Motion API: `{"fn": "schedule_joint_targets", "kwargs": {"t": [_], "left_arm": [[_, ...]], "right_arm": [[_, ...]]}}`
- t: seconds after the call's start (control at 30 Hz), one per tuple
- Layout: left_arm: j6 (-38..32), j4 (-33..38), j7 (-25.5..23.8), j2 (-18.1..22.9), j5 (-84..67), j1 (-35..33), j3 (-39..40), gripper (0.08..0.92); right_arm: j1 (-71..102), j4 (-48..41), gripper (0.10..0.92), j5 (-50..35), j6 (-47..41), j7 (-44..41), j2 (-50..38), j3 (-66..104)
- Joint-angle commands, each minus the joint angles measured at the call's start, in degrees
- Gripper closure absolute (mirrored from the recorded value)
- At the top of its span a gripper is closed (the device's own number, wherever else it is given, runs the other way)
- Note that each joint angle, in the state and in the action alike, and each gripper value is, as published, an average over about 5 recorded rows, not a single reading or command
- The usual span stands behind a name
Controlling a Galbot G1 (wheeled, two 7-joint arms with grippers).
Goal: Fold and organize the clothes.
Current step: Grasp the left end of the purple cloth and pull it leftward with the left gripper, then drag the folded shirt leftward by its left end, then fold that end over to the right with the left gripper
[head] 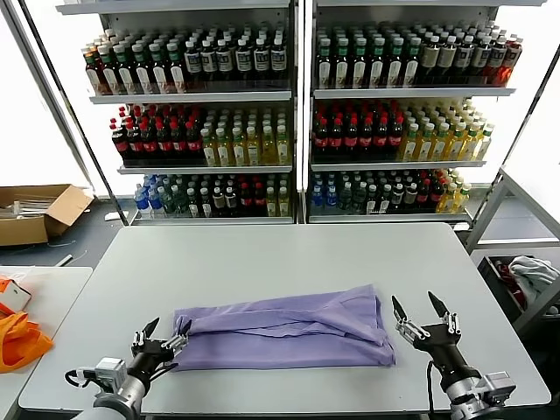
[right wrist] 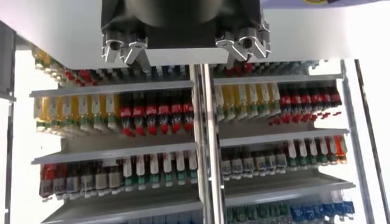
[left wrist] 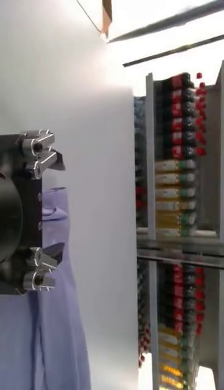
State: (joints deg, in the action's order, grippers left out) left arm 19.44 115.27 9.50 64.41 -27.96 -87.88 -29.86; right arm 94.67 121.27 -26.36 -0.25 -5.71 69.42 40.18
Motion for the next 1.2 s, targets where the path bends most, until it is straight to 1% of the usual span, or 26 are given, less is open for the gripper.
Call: {"fn": "schedule_joint_targets", "kwargs": {"t": [0.03, 0.13, 0.23, 0.43, 0.63, 0.7, 0.77, 0.9, 0.97, 1.03, 1.1, 1.2], "left_arm": [[0.11, -0.68, 12.44, 6.09, 1.55, -0.20, 4.27, 0.188], [1.33, -0.51, 13.10, 6.26, 1.76, -0.54, 5.23, 0.217], [1.63, -0.34, 13.28, 6.56, 1.48, -1.04, 5.90, 0.294], [1.54, 1.83, 13.13, 7.33, 0.97, -2.51, 6.51, 0.467], [0.38, 1.27, 12.63, 7.59, 1.52, -2.54, 6.07, 0.641], [-0.59, 0.90, 11.74, 7.16, 1.62, -2.24, 5.32, 0.701], [-1.76, 0.17, 9.78, 6.25, 1.38, -1.69, 3.94, 0.762], [-3.76, -1.93, 5.14, 2.66, -0.37, 0.29, -1.28, 0.869], [-4.48, -3.76, 2.85, -0.39, -1.86, 1.66, -5.98, 0.900], [-4.91, -5.93, 0.59, -3.67, -3.50, 2.79, -11.18, 0.907], [-5.19, -8.66, -2.24, -7.97, -5.65, 3.56, -16.74, 0.908], [-5.68, -13.02, -6.88, -14.44, -8.15, 3.87, -23.03, 0.909]], "right_arm": [[3.43, -0.13, 0.204, 1.80, 6.45, -0.22, 2.02, 0.60], [3.69, 0.03, 0.203, 1.46, 6.70, -0.32, 1.89, 1.12], [3.63, 0.53, 0.202, 0.95, 6.66, -0.10, 1.79, 1.55], [3.91, 1.86, 0.203, -0.39, 6.47, 0.14, 1.87, 2.03], [3.61, 2.66, 0.203, -0.94, 6.13, 0.32, 1.59, 1.88], [3.35, 2.76, 0.203, -1.08, 5.91, 0.42, 1.49, 1.77], [3.17, 2.80, 0.203, -1.09, 5.71, 0.51, 1.47, 1.53], [3.09, 3.05, 0.203, -1.08, 5.46, 0.62, 1.37, 1.07], [3.06, 3.27, 0.203, -1.22, 5.34, 0.68, 1.20, 1.05], [3.02, 3.47, 0.203, -1.38, 5.21, 0.73, 0.99, 1.03], [2.93, 3.59, 0.203, -1.46, 5.11, 0.77, 0.76, 0.89], [2.57, 3.67, 0.203, -1.47, 5.01, 0.83, 0.56, 0.54]]}}
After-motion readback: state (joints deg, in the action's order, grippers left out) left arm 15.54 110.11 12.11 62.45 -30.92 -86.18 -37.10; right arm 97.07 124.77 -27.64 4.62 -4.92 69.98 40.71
